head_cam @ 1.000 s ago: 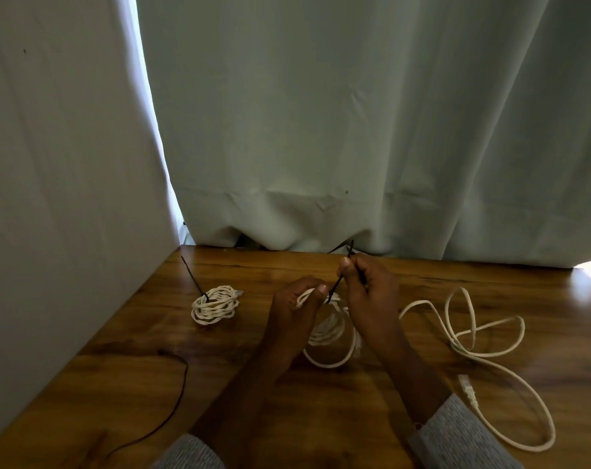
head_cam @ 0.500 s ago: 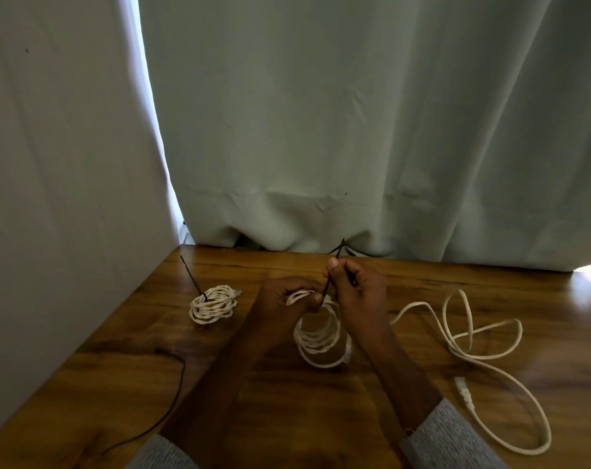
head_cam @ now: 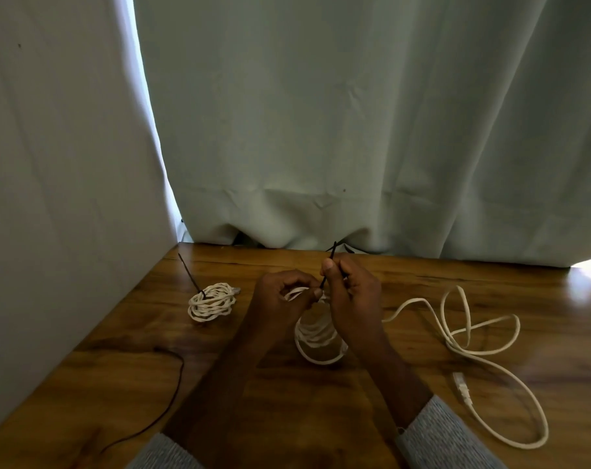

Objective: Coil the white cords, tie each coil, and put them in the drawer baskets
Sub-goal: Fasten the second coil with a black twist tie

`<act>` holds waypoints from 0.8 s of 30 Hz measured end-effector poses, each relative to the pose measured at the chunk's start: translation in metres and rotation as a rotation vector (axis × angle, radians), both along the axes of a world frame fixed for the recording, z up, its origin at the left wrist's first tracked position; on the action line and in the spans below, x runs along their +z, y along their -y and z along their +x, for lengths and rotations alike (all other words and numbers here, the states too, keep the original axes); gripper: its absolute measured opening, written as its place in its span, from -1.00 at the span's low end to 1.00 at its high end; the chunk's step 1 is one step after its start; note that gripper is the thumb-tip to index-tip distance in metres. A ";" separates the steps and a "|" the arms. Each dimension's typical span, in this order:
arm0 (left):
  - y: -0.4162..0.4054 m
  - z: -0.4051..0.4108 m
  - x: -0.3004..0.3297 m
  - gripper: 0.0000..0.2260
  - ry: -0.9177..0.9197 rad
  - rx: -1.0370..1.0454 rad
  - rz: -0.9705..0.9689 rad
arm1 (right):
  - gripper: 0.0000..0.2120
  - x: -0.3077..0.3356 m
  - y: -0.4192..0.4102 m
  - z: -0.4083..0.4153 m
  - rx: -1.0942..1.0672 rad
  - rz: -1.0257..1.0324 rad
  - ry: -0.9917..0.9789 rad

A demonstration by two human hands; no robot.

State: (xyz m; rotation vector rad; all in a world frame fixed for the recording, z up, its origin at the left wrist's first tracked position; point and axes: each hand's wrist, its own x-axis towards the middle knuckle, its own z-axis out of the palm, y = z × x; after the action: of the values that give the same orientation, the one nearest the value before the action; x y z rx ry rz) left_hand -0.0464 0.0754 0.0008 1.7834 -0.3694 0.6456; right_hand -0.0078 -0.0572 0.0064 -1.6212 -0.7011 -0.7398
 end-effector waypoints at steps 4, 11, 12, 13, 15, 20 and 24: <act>0.002 -0.002 0.001 -0.96 0.022 -0.007 0.005 | -0.70 0.002 0.003 -0.002 -0.032 0.001 0.036; 0.003 0.001 0.002 -0.95 0.022 -0.025 0.037 | -0.70 0.002 0.003 0.000 0.027 0.012 -0.010; 0.002 0.002 0.002 -0.93 0.028 0.008 0.043 | -0.72 0.003 0.001 0.001 0.049 0.013 -0.046; 0.001 0.003 0.002 -0.92 0.031 0.047 0.040 | -0.74 0.003 -0.001 0.001 0.065 0.014 -0.076; -0.004 0.005 0.003 -0.91 0.020 0.134 -0.005 | -0.82 0.004 -0.007 -0.001 0.083 0.015 -0.141; -0.045 0.020 -0.006 -0.87 -0.122 0.502 -0.290 | -0.70 -0.006 -0.026 0.003 -0.022 -0.160 -0.124; -0.067 0.025 -0.007 -0.97 -0.081 0.772 -0.193 | -0.76 -0.019 -0.048 0.015 -0.086 -0.396 -0.095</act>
State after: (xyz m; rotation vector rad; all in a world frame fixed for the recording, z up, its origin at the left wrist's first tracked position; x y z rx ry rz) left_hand -0.0212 0.1429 -0.0066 1.7331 0.4567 1.0932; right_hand 0.0075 -0.0087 -0.0129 -2.0435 -0.7456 -0.6045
